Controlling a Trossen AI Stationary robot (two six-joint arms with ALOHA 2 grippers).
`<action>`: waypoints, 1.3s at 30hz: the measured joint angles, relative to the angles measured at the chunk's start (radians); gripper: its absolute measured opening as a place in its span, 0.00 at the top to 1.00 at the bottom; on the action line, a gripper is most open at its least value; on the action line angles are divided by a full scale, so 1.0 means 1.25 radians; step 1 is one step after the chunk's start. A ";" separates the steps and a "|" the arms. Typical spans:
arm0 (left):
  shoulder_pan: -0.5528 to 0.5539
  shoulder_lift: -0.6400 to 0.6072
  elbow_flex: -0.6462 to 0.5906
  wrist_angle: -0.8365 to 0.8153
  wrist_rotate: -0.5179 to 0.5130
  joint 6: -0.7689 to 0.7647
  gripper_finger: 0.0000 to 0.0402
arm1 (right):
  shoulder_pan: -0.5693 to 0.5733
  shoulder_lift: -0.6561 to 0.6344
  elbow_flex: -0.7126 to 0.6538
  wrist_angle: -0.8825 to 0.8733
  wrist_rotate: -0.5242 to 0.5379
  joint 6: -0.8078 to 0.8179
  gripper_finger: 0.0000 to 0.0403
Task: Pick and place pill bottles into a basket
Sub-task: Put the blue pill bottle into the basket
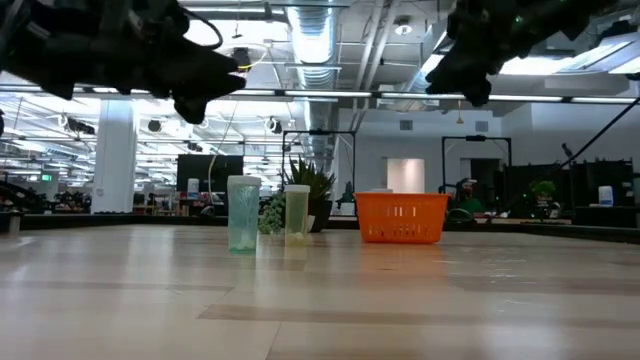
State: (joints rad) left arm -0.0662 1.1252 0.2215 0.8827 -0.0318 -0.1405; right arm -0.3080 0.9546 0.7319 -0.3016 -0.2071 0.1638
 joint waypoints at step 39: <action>-0.062 0.357 -0.012 0.170 0.174 -0.030 0.65 | 0.551 0.000 -0.092 0.034 0.589 0.261 0.69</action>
State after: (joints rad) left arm -0.1440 1.5720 0.2070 1.0956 0.1851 -0.1783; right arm 0.3802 0.9550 0.6167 -0.2589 0.5297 0.4900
